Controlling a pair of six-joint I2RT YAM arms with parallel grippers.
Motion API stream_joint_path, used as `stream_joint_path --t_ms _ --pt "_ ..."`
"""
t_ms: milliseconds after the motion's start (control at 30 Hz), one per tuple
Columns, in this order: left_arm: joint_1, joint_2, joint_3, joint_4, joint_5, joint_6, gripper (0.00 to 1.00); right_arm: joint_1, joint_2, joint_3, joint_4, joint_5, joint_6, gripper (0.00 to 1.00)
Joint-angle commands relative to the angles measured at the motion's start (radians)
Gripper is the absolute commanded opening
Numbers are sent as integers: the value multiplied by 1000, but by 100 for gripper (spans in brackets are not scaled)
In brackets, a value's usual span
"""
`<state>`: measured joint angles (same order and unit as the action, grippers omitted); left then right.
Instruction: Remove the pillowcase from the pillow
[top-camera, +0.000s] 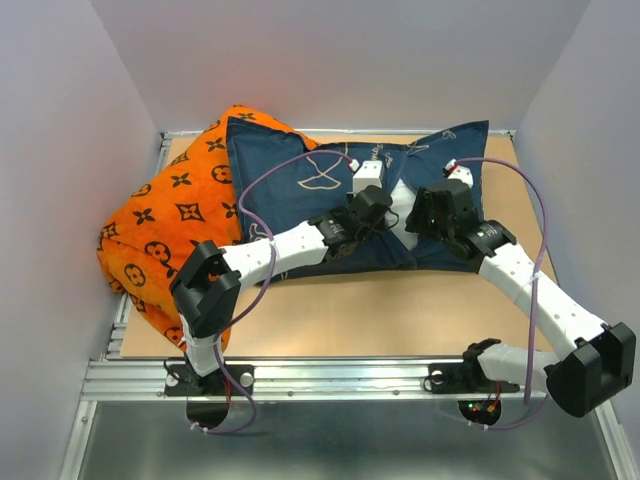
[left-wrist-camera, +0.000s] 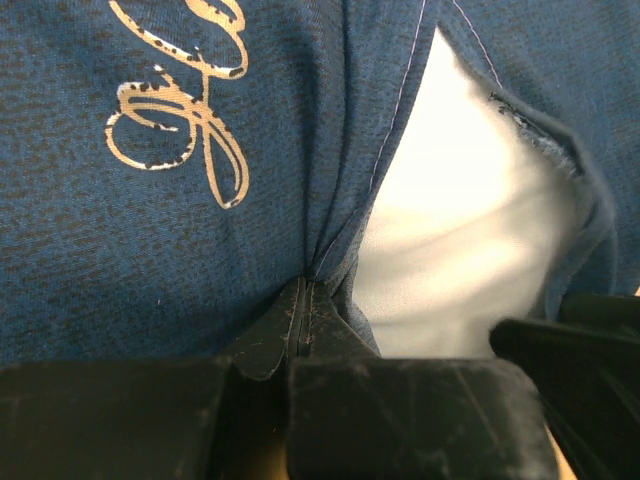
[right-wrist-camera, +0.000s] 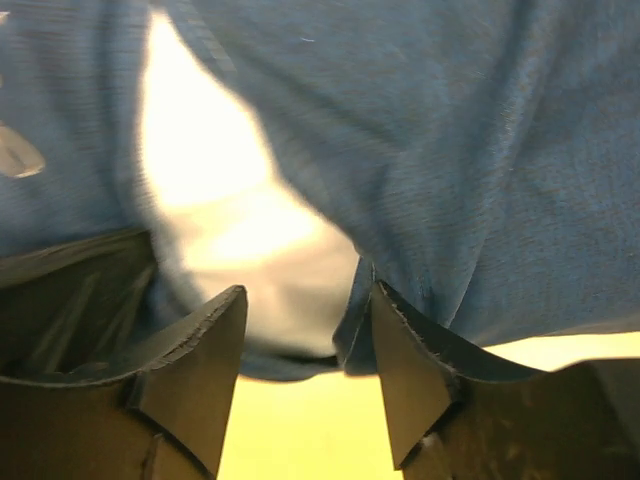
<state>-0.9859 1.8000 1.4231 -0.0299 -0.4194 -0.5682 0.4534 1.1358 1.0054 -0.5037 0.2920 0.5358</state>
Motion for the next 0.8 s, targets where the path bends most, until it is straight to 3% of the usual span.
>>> stream_joint_path --t_ms 0,100,133,400,500,533,633,767 --pt "10 4 31 -4 33 16 0 10 30 4 -15 140 33 60" --pt "16 -2 31 1 39 22 0 10 18 -19 -18 203 46 53" --pt "24 -2 33 1 39 24 0 10 4 -31 -22 232 47 46" --pt "110 -37 11 15 80 28 0 5 19 -51 -104 306 50 38" --pt "141 -53 -6 19 93 27 0 2 28 -59 -111 309 59 50" --pt "147 -56 -10 21 100 22 0 1 27 -62 -111 311 64 59" --pt "159 -65 -29 24 105 25 0 -5 36 -47 -110 299 70 69" --pt "162 -62 -33 48 120 21 0 -5 85 1 -70 225 75 70"
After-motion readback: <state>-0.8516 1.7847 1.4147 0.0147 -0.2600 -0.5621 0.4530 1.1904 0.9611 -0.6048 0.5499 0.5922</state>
